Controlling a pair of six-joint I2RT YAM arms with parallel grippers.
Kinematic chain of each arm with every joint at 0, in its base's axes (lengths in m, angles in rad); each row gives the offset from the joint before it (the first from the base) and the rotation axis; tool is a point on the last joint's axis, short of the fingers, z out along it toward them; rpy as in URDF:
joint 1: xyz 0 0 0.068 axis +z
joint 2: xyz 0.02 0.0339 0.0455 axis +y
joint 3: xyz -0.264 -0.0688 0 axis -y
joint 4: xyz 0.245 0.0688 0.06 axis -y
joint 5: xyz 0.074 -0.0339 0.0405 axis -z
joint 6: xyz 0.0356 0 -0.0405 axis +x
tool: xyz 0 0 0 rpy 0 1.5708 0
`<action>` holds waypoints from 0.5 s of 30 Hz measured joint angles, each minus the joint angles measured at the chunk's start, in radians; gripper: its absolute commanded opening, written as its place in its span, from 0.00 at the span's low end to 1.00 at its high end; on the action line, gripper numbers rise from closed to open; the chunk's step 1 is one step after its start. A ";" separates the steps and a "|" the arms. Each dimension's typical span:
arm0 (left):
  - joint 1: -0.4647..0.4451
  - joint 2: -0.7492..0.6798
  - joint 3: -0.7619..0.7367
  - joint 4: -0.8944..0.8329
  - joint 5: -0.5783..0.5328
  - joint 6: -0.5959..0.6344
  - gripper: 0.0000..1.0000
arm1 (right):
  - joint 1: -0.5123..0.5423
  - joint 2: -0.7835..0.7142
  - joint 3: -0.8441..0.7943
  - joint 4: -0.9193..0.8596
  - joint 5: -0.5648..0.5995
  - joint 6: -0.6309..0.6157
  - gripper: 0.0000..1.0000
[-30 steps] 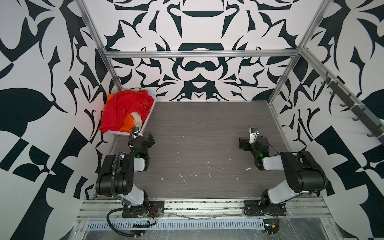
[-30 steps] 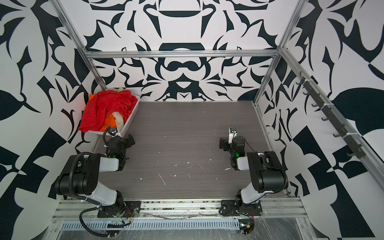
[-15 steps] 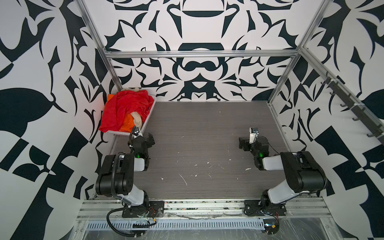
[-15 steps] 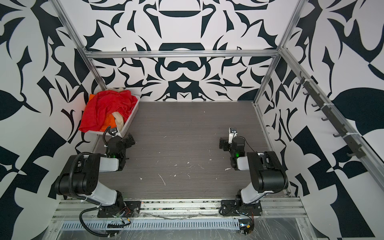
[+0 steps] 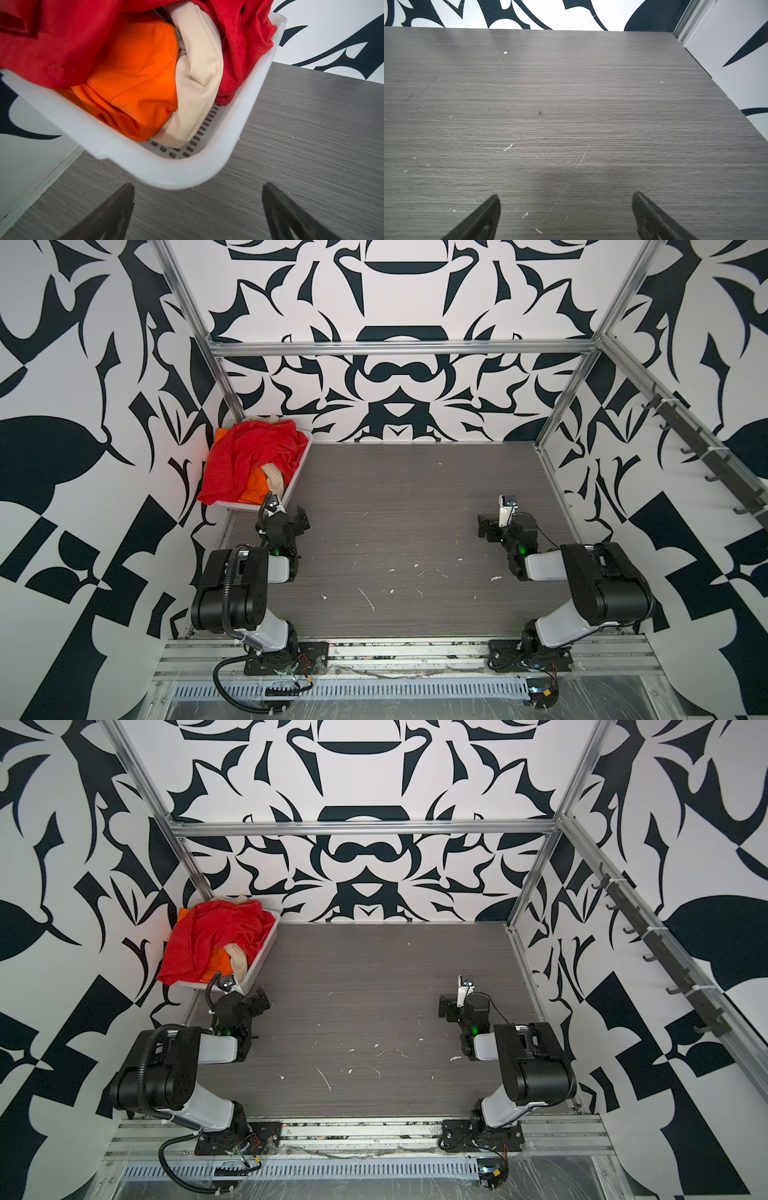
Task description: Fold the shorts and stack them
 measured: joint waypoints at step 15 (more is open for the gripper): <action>-0.008 -0.180 -0.006 -0.143 0.017 0.008 0.98 | 0.000 -0.116 0.003 -0.117 -0.006 -0.006 1.00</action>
